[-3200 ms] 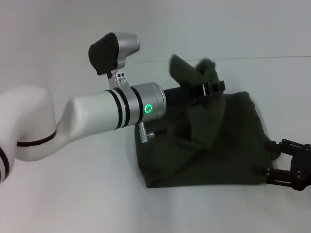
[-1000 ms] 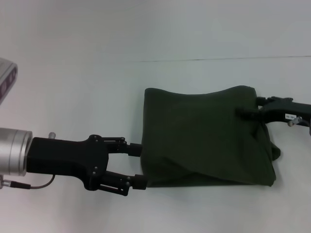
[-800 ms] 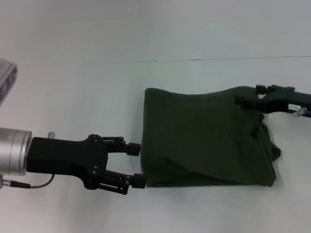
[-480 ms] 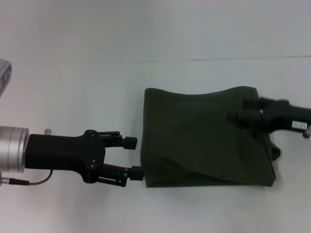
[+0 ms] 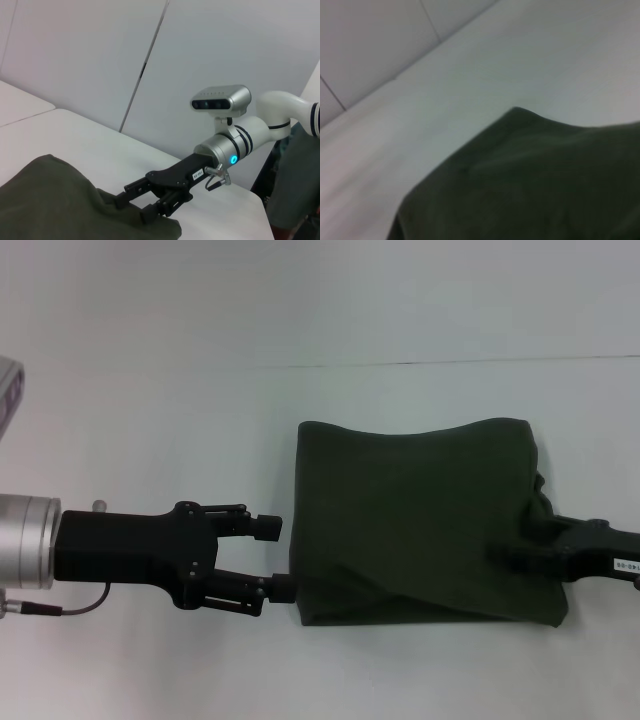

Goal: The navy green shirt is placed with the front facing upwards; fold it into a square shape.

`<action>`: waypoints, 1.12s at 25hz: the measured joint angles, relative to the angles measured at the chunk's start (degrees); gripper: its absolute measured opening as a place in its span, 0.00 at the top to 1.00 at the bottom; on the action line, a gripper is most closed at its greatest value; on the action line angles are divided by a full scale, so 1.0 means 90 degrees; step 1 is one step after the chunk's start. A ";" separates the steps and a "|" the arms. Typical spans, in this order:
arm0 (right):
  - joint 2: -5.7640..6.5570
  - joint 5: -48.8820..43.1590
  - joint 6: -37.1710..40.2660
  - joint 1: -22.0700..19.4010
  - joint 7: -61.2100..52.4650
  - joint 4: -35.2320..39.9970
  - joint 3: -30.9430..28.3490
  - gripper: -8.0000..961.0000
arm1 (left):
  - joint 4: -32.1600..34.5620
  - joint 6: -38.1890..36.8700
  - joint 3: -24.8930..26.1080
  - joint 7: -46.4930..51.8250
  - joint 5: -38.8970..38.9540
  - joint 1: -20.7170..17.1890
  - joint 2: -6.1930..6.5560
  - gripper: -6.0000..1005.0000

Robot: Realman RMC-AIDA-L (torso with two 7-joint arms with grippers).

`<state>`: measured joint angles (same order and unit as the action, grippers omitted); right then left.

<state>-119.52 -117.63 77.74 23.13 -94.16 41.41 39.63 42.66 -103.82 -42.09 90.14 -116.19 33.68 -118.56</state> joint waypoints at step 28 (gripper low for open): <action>0.0020 -0.0669 -0.1847 0.1152 -0.0265 -0.0718 -0.0542 0.08 | -0.0047 0.0331 -0.0001 0.0029 0.0019 -0.0035 -0.0030 0.10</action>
<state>-119.35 -123.64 61.12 33.50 -96.55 34.94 34.75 42.24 -100.84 -42.10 90.40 -116.02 33.37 -118.84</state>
